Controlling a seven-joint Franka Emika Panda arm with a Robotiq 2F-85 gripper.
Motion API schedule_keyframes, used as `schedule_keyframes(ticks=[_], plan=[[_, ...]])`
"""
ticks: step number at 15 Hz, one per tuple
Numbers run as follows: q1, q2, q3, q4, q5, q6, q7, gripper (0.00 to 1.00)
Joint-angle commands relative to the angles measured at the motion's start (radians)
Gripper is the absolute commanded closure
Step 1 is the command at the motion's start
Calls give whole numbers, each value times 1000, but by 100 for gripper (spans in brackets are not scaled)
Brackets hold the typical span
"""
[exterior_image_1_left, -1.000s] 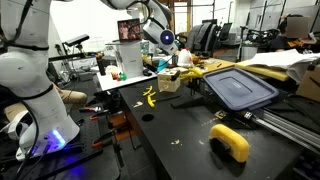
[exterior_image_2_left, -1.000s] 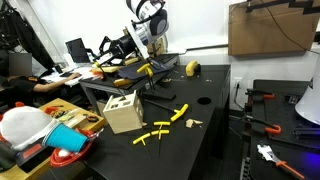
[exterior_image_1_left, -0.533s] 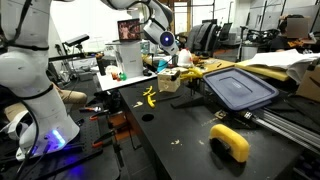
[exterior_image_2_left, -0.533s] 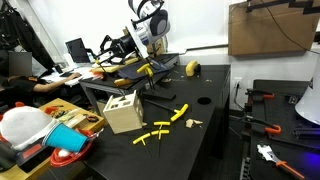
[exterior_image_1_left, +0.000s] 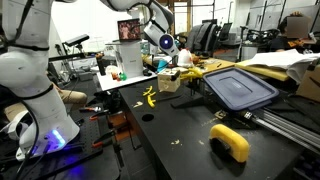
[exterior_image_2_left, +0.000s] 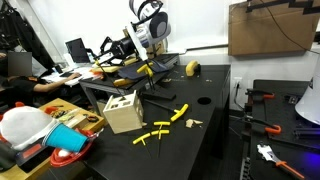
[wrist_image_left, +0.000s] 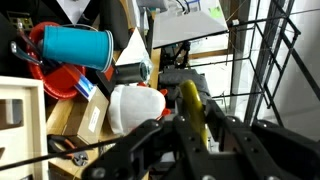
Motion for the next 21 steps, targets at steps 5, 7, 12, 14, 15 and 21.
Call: schedule_keyframes(ticks=[5,7,12,14,15,21], plan=[[14,41,-24,8,53,-14,-58,94],[18,57,-26,10,45,-7,-45,94],[21,98,-28,13,35,-9,-34,94],[23,111,-28,10,33,-8,-28,94],[24,117,-28,8,33,-8,-26,94],[26,137,-30,-9,34,-7,-26,94]])
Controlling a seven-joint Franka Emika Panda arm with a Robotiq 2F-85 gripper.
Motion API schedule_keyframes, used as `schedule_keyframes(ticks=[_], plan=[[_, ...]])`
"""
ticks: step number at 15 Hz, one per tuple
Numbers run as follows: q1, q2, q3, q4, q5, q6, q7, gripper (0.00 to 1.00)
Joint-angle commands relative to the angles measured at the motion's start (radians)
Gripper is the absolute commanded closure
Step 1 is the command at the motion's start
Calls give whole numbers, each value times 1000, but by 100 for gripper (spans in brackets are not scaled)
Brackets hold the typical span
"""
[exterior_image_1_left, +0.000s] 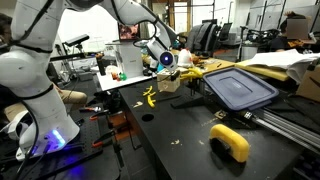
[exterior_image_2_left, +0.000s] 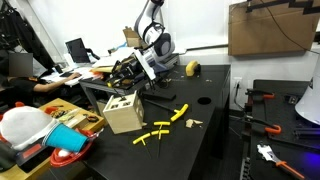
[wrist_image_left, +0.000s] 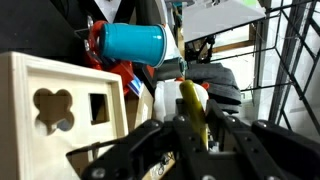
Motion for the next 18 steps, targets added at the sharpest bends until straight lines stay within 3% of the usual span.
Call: schedule_keyframes(ticks=[1,2,3,5,10,11,18], plan=[[23,-7,-20,-14,8,-3,15,94],[25,-6,-22,-15,6,-1,13,94],[30,-7,-25,-16,0,5,13,50],[38,-9,-28,-17,-6,13,8,42],[53,-19,-32,-22,-14,28,9,5],[56,-21,-33,-22,-17,33,11,0],[85,-35,-38,-20,-108,113,49,0]])
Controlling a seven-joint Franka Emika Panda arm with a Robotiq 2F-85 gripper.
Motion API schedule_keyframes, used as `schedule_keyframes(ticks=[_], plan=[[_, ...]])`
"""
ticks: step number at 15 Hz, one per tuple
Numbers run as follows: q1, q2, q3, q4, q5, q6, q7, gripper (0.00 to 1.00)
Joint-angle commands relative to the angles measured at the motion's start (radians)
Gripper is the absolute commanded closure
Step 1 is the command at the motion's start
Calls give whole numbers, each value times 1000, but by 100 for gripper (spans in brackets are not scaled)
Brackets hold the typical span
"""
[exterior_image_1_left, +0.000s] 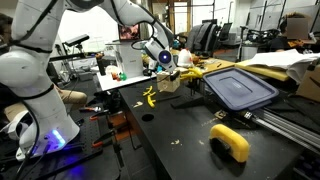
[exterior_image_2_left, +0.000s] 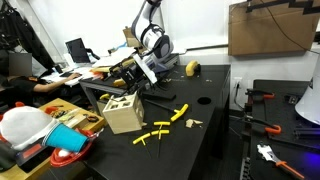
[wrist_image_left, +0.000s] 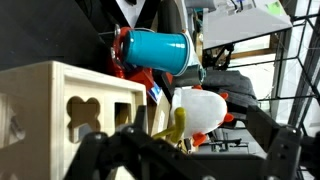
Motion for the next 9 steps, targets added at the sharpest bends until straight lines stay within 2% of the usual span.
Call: schedule_keyframes(ticks=[1,6,9], plan=[[42,-46,-22,-19,-83,84,60,0],[70,-79,-15,-18,-285,212,155,0],[87,-102,-13,-7,-481,274,265,0]])
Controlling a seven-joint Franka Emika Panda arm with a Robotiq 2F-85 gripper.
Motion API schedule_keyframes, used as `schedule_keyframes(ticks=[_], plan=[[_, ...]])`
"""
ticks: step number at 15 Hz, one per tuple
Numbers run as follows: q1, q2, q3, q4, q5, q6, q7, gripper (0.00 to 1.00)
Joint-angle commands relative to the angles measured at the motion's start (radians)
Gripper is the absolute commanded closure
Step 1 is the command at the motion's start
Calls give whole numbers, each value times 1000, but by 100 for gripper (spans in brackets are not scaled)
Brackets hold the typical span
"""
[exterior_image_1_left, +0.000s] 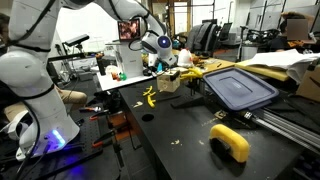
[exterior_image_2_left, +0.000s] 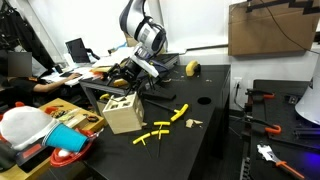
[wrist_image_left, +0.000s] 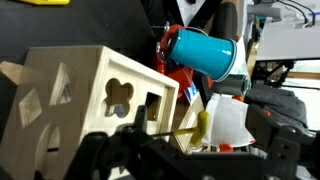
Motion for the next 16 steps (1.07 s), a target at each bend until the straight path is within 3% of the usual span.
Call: schedule_keyframes(ticks=[1,2,3,7,9,11,16], plan=[[35,-57,-14,-10,-228,72,160,0],[68,-65,-46,-8,-319,78,223,0],[61,-74,-35,-5,-421,81,286,0],[158,-90,-139,29,-788,13,539,0],[110,-89,-78,61,-979,-11,651,0],[105,-77,-65,109,-1149,-55,753,0],[117,-30,-41,270,-1413,-258,878,0]])
